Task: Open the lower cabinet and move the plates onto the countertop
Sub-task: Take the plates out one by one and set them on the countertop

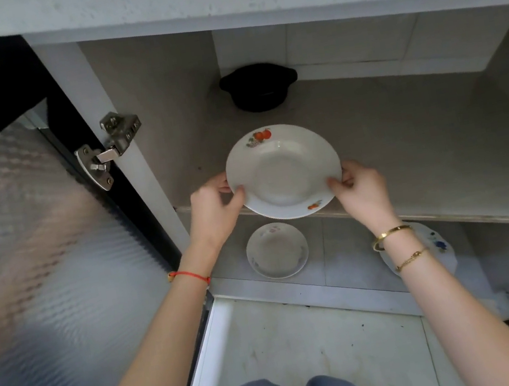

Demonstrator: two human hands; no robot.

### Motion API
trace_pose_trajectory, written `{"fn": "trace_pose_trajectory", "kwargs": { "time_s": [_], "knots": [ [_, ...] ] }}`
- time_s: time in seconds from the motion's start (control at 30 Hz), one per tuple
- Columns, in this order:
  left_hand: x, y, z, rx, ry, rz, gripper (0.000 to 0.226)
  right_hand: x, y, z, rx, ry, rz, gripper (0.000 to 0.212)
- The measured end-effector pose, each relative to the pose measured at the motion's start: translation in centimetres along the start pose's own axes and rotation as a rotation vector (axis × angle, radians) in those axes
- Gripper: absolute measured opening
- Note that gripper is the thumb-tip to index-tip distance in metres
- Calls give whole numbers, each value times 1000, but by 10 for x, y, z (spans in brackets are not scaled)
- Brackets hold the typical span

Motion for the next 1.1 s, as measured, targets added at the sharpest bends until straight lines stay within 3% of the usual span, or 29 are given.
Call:
{"fn": "trace_pose_trajectory", "kwargs": {
  "time_s": [0.27,0.53,0.7,1.1],
  "knots": [
    [37,-27,26,9,-37,-51,28,42,-26,-20,-35,95,-14,14],
    [100,-81,85,65,-206,-112,29,113,-89,-74,-97,246,-84,29],
    [148,-135,147,33,-339,-121,24,160,-147,-127,-90,283,-160,34],
    [205,-268,337,-7,-403,-156,28,228,-332,-267,-103,268,-179,30]
  ]
}}
Point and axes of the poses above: each hand's wrist, its own x-axis away from the middle knuckle, its own y-axis out of the palm, z = x × y, the point moved 5 cm from there along -x, towards the middle knuckle, and after that the axes turned 2 degrees about -y, right-handed, at the moved point
